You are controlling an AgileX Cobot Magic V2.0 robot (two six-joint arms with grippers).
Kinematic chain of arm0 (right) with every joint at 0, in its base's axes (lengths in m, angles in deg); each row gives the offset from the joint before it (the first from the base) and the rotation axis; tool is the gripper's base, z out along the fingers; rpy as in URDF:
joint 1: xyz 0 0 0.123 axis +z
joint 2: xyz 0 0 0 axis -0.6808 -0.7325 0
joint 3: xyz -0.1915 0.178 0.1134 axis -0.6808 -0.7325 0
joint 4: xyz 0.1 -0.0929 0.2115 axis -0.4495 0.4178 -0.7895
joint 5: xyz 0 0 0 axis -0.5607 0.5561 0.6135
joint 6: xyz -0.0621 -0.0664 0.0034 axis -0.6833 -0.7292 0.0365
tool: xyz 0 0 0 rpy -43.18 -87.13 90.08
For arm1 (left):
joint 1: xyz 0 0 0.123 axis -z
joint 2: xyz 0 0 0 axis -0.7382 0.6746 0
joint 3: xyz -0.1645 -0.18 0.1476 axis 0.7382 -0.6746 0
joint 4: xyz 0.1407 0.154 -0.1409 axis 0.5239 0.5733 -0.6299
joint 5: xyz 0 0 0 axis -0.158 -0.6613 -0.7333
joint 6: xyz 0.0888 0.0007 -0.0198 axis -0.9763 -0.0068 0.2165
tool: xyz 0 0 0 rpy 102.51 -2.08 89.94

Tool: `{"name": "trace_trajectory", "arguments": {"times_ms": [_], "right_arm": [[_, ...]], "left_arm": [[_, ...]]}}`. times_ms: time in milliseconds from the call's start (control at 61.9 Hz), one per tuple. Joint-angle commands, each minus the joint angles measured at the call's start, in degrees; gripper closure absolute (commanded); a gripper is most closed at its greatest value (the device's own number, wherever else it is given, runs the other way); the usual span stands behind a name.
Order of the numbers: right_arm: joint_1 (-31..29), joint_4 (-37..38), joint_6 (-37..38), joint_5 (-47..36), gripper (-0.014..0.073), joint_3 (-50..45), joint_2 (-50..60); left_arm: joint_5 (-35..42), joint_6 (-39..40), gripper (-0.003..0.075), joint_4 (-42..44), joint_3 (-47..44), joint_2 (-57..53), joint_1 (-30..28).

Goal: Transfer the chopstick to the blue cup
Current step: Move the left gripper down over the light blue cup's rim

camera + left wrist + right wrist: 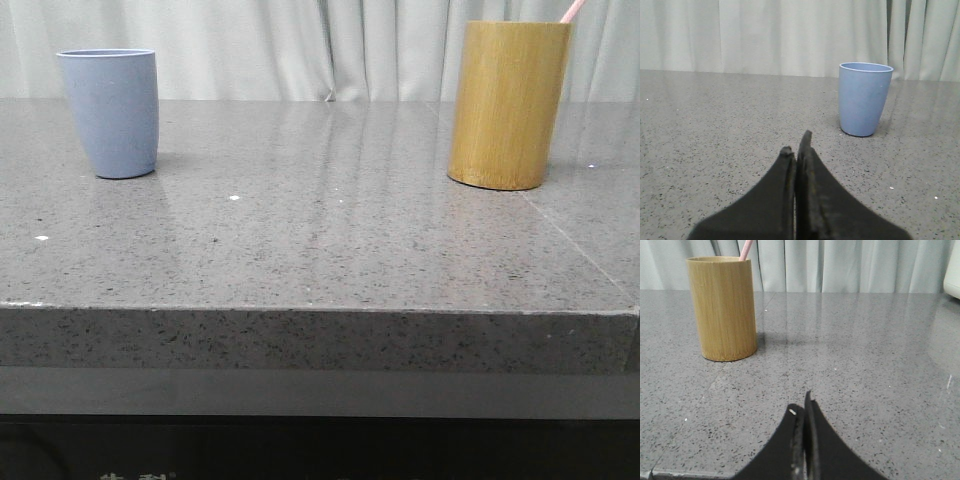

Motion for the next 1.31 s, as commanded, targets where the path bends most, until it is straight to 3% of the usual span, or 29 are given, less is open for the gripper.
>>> {"name": "trace_trajectory", "arguments": {"times_ms": [0, 662, 904, 1033, 1292], "right_arm": [[-0.2, 0.0, -0.3, -5.3, 0.0661, 0.3, 1.2], [-0.2, 0.0, -0.3, -5.3, 0.0661, 0.3, 1.2], [-0.2, -0.4, -0.3, -6.3, 0.0661, 0.6, 1.2], [-0.2, -1.5, -0.3, -3.1, 0.0661, 5.6, 1.2], [-0.2, -1.4, -0.3, 7.6, 0.0661, 25.5, -3.8]], "left_arm": [[4.3, 0.5, 0.0739, -0.1, -0.5, -1.4, -0.1], [4.3, 0.5, 0.0739, -0.1, -0.5, -1.4, -0.1], [7.8, 0.8, 0.0739, -1.5, 0.4, -1.4, -0.1], [5.0, 0.8, 0.0739, -3.6, 5.7, -1.3, -0.1], [-9.0, 0.5, 0.0739, -0.3, 26.9, 4.7, -0.1]]}}
